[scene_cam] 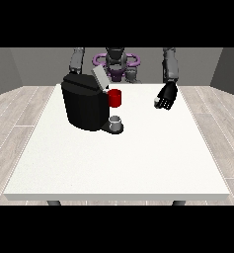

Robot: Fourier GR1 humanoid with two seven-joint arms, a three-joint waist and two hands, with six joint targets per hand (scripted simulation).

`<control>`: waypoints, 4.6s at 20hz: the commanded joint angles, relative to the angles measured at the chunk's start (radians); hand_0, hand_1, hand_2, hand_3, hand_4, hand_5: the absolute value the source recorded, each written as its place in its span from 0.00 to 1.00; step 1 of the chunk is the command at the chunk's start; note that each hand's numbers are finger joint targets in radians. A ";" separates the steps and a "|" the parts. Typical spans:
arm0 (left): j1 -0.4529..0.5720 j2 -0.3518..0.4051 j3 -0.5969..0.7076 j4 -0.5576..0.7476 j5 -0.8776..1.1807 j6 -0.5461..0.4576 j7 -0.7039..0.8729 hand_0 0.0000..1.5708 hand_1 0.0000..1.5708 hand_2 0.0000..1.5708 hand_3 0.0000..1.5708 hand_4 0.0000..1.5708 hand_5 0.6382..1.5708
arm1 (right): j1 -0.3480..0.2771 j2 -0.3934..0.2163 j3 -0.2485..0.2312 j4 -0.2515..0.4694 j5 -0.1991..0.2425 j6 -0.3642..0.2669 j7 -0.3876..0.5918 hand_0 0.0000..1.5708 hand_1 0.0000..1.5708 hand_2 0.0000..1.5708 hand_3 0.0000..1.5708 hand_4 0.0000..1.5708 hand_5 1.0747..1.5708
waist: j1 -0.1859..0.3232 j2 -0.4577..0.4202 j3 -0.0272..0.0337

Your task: Insert the coffee pod into the coffee machine and close the lid

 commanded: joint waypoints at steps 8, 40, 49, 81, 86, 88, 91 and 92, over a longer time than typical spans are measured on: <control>-0.073 -0.094 0.045 -0.053 0.066 -0.136 -0.009 0.92 0.92 0.91 0.86 0.34 1.00 | 0.000 0.009 -0.026 0.142 0.049 -0.085 -0.017 0.00 0.00 0.00 0.00 0.00 1.00 | 0.052 -0.086 -0.0001; -0.614 -0.017 0.239 -0.028 0.133 -0.389 0.253 0.78 0.78 0.81 0.80 0.31 1.00 | -0.143 -0.038 -0.002 -0.007 0.029 0.002 0.015 0.00 0.00 0.00 0.00 0.00 1.00 | -0.171 0.033 -0.0002; -0.672 0.032 0.266 0.040 0.134 -0.402 0.234 0.76 0.76 0.82 0.79 0.31 1.00 | -0.156 -0.026 0.002 -0.071 0.039 -0.024 0.034 0.00 0.00 0.00 0.00 0.00 1.00 | -0.227 0.105 -0.0002; -0.741 0.015 0.255 0.083 0.104 -0.376 0.190 0.76 0.76 0.77 0.75 0.23 1.00 | -0.181 -0.052 -0.046 -0.006 0.027 -0.027 0.053 0.00 0.00 0.00 0.00 0.00 1.00 | -0.187 0.121 -0.0001; -0.704 0.018 0.202 0.079 0.027 -0.280 0.160 0.77 0.77 0.78 0.72 0.00 1.00 | -0.215 -0.084 -0.051 -0.048 0.029 -0.014 0.091 0.00 0.00 0.00 0.00 0.00 1.00 | -0.212 0.134 -0.0003; -0.703 -0.004 0.181 0.072 0.011 -0.272 0.156 0.77 0.77 0.78 0.70 0.00 1.00 | -0.214 -0.060 -0.054 -0.033 0.015 -0.020 0.082 0.00 0.00 0.00 0.00 0.00 1.00 | -0.202 0.140 -0.0001; -0.752 0.049 0.188 0.086 -0.005 -0.271 0.141 0.74 0.74 0.76 0.68 0.00 1.00 | -0.244 -0.048 -0.033 -0.056 0.043 -0.046 0.076 0.00 0.00 0.00 0.00 0.09 1.00 | -0.220 0.177 -0.0002; -0.708 0.037 0.168 0.075 -0.012 -0.277 0.113 0.74 0.74 0.75 0.67 0.00 1.00 | -0.219 -0.058 -0.063 -0.028 0.034 -0.059 0.064 0.00 0.00 0.00 0.00 0.00 1.00 | -0.181 0.159 -0.0001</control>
